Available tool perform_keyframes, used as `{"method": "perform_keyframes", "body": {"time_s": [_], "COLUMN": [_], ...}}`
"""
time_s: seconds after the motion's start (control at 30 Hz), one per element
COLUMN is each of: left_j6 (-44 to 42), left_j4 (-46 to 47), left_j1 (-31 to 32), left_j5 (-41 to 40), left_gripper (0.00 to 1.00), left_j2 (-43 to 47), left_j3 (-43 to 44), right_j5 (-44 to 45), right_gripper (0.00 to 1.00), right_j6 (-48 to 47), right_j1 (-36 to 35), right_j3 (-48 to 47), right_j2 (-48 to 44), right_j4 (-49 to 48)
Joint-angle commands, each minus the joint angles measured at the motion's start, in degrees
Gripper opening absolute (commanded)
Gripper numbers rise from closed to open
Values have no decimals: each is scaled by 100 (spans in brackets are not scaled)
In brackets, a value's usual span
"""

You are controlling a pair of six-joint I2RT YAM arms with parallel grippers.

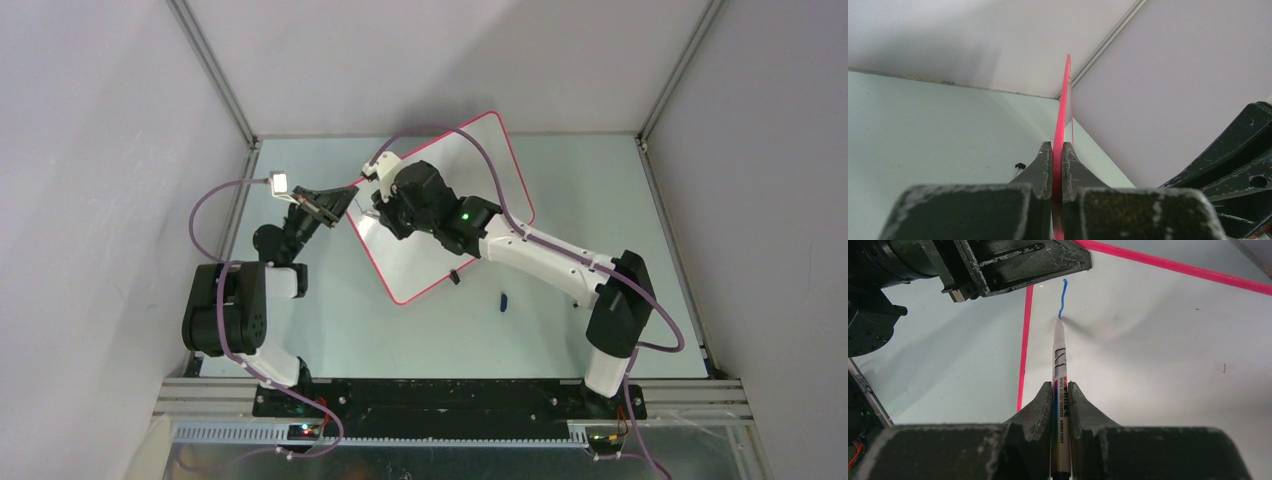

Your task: Write a sentence on the whiteboard

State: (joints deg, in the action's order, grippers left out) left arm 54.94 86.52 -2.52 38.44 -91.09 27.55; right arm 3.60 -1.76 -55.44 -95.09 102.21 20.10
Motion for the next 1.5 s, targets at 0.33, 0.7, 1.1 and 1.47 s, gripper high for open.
{"method": "perform_keyframes", "body": {"time_s": [0.33,0.7,1.1,1.47], "left_j6": [-581,-581,-589,-598], "left_j4": [128,128,132,136], "left_j1": [156,160,156,158], "left_j5": [263,268,255,268], "left_gripper": [1,1,1,1], "left_j2": [3,0,12,14], "left_j3": [-56,-49,-65,-66], "right_j5": [-37,150,226,145], "right_gripper": [0,0,0,0], "right_j6": [7,14,-4,-17], "right_j1": [-19,-11,11,13], "right_j3": [161,164,-10,-159], "right_j2": [-456,-365,-162,-38], "right_j4": [-640,-976,-936,-863]}}
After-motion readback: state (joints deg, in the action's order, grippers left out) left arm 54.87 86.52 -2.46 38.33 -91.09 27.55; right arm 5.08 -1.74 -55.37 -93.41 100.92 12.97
